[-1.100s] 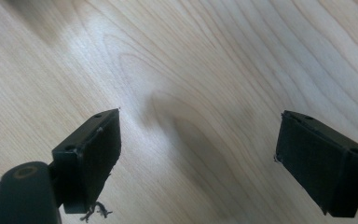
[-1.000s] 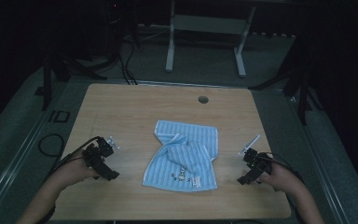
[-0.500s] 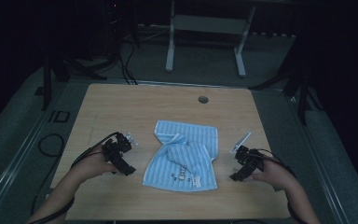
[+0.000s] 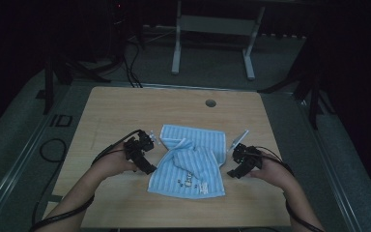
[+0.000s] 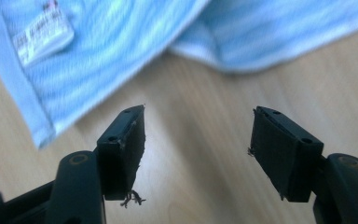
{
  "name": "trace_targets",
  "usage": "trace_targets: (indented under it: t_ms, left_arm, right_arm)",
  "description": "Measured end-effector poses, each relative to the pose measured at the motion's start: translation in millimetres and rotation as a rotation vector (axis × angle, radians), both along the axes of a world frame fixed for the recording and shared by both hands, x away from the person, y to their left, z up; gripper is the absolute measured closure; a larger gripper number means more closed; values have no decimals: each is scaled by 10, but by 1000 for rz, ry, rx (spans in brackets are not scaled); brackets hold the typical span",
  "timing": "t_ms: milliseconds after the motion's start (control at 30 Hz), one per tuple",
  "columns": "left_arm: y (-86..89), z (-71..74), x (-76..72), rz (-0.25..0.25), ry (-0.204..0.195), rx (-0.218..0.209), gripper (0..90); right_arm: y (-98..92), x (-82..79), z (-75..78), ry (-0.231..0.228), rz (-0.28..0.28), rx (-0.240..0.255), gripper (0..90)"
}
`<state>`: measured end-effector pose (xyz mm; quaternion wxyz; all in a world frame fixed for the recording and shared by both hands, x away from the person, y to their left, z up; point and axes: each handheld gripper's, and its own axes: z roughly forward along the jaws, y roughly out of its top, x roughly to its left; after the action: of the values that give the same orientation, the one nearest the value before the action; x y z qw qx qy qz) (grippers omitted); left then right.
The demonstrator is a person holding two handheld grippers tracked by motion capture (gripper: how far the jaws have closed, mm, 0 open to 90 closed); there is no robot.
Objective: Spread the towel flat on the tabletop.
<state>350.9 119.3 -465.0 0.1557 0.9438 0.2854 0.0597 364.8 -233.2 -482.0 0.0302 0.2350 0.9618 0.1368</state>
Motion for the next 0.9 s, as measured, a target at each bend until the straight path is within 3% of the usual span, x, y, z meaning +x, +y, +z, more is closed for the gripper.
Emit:
trace_targets:
  t_ms: [333,567,700,900]
  left_arm:
    - [-341,57,184,-34,-10,7,153]
    - [-553,67,377,-25,-25,10,317]
    - [-655,45,480,-13,-30,-20,417]
    - [-760,-66,640,12,-32,-48,495]
  right_arm:
    - [265,126,84,-36,4,45,408]
    - [400,253,104,-52,-17,87,462]
    - [455,337,50,-41,-37,103,529]
    - [513,388,-93,-16,-36,81,655]
